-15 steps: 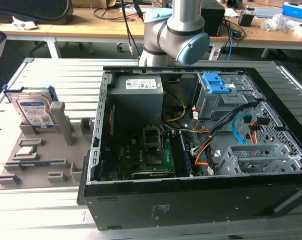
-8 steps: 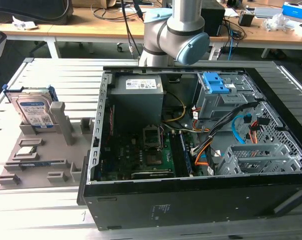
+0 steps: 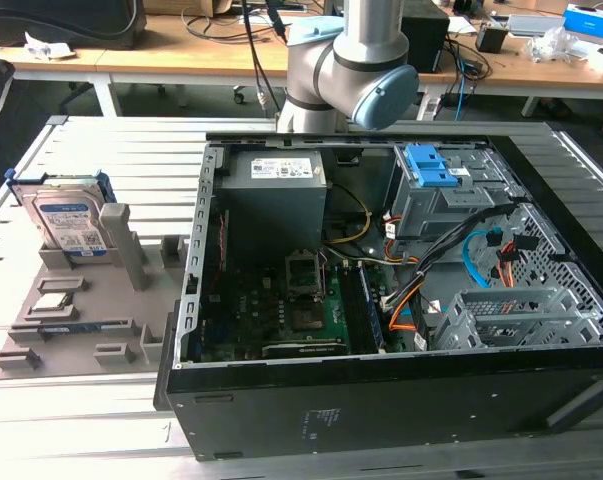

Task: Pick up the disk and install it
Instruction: 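Pick up the disk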

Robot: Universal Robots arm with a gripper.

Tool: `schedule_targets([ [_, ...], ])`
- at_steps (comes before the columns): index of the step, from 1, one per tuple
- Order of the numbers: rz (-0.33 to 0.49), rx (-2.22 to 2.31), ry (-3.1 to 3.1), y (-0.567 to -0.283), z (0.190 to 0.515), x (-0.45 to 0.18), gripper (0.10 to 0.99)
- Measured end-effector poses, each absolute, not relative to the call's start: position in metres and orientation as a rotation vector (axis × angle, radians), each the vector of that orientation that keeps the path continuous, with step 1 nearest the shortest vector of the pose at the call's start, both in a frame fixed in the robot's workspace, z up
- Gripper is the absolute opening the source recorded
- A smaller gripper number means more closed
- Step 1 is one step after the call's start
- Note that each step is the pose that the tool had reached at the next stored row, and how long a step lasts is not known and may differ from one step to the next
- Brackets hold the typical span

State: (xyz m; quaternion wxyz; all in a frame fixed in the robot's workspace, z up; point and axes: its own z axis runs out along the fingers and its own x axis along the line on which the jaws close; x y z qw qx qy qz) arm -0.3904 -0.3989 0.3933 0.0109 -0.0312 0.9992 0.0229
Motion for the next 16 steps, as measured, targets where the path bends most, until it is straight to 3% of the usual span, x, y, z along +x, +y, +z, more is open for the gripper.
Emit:
schedule_targets([
  [16,0.076,-0.604,3.067,-0.3989,0.3932,-0.3904,0.106],
])
